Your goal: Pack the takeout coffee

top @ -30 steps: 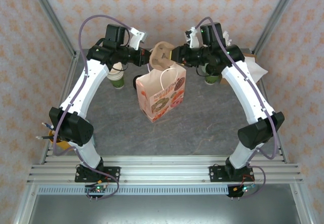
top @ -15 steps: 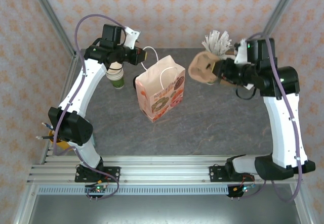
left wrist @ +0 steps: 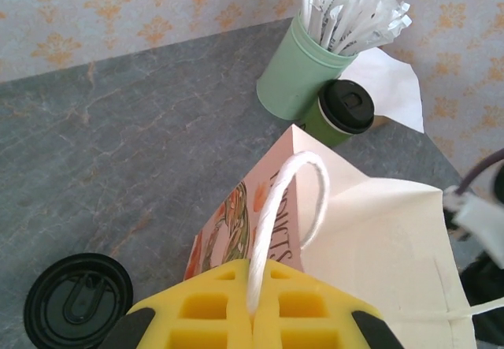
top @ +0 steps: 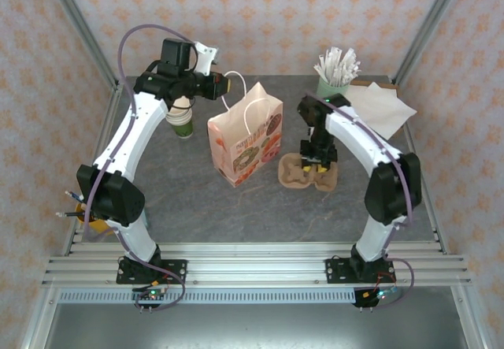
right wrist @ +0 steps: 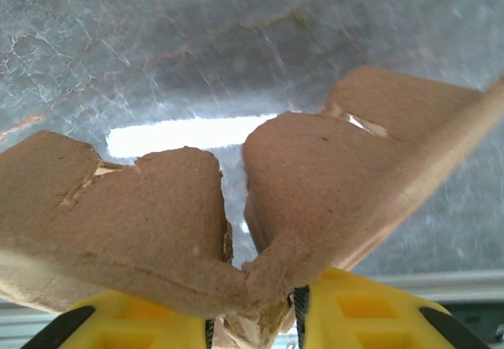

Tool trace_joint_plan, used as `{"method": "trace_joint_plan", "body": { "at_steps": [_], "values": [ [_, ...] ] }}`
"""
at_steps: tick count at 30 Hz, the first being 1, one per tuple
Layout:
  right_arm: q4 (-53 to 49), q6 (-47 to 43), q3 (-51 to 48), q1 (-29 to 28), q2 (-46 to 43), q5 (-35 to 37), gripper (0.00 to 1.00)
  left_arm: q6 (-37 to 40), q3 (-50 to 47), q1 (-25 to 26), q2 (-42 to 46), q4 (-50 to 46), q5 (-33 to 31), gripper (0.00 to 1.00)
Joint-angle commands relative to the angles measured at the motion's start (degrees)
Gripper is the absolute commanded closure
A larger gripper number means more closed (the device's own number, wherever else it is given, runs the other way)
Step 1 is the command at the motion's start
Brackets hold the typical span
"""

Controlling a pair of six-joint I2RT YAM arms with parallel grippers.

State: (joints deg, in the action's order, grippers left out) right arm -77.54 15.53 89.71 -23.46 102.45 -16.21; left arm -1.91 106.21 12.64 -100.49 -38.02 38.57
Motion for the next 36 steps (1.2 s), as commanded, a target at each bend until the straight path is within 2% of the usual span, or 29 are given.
{"method": "trace_joint_plan", "body": {
  "at_steps": [1,7,11,15,20,24,30,33,36],
  "values": [
    [7.6,-2.6,-2.9,-0.8,0.8,3.2,0.64,-2.4,-1.8,-0.2,1.0,5.5,2.3,1.00],
    [18.1,-3.3,-9.3,-0.9,1.7,4.6,0.56,-5.0,-1.1,-0.2,0.3,7.2,0.9,1.00],
    [24.0,-1.3,-14.6,-0.9,-1.3,3.7,0.43,-7.8,-1.3,-0.2,0.0,7.5,0.2,1.00],
    [33.6,6.0,-20.7,-0.9,-5.8,2.9,0.29,-9.8,-1.6,0.2,0.4,7.7,-1.7,1.00],
    [39.0,12.7,-25.6,-3.9,-6.4,10.7,0.24,-10.6,-2.6,0.9,1.1,7.4,-5.2,1.00],
    [44.9,15.8,-28.6,-4.6,-4.6,11.2,0.23,-10.7,-2.2,0.8,0.3,6.9,-3.8,1.00],
    [45.0,15.0,-27.7,-4.7,-0.9,11.6,0.24,-10.9,-1.8,0.9,-0.1,6.6,-3.6,1.00],
    [42.8,14.4,-27.2,-4.7,0.3,13.3,0.32,-11.3,-1.9,0.8,-0.1,6.2,-3.6,1.00],
    [42.2,13.9,-27.9,-4.8,0.2,13.6,0.45,-12.2,1.3,0.8,-1.2,3.5,-3.7,1.00]
  ]
}}
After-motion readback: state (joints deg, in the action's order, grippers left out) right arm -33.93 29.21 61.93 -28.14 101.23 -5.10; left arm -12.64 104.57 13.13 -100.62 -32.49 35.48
